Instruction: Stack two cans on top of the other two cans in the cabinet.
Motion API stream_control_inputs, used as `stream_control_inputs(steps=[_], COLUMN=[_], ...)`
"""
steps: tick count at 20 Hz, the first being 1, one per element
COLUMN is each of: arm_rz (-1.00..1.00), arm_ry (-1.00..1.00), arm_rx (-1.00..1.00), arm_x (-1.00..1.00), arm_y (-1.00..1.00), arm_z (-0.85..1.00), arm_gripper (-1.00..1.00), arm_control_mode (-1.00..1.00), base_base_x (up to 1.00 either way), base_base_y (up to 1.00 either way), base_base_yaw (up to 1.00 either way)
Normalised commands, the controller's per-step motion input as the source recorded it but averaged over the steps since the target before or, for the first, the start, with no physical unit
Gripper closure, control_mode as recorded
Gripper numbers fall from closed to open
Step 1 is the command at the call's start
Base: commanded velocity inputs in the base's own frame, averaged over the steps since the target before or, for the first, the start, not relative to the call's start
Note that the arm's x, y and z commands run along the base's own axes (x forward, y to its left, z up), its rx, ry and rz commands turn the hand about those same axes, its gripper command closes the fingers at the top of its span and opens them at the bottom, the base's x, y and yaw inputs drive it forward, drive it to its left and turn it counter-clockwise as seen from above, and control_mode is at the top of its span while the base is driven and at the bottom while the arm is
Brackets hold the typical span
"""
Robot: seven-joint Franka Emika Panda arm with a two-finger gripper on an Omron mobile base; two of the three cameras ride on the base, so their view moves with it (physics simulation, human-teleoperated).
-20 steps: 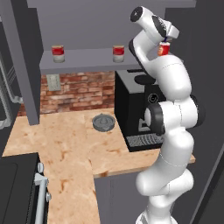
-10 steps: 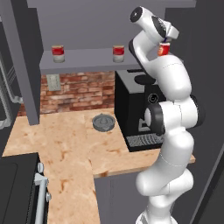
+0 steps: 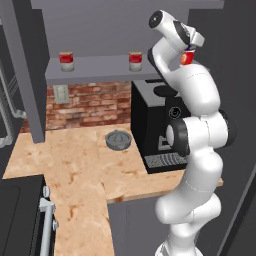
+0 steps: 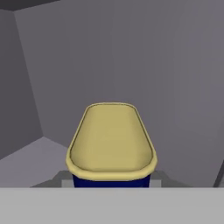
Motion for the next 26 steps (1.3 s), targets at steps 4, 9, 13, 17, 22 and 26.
stream_control_inputs(steps=[4,9,13,17,22,26], arm_rz=[0.0,0.0,0.0,0.0,0.0,0.0], arm_ry=[0.0,0.0,0.0,0.0,0.0,0.0], arm_rx=[0.0,0.0,0.0,0.0,0.0,0.0], arm_x=[0.0,0.0,0.0,0.0,0.0,0.0], arm_y=[0.0,0.0,0.0,0.0,0.0,0.0], arm_z=[0.0,0.0,0.0,0.0,0.0,0.0], arm_gripper=[1.0,1.0,1.0,-1.0,-1.0,-1.0], arm_control_mode=[-1.0,-1.0,-1.0,-1.0,-1.0,-1.0], base_base_x=[0.0,0.0,0.0,0.0,0.0,0.0], base_base_y=[0.0,0.0,0.0,0.0,0.0,0.0], base_base_yaw=[0.0,0.0,0.0,0.0,0.0,0.0])
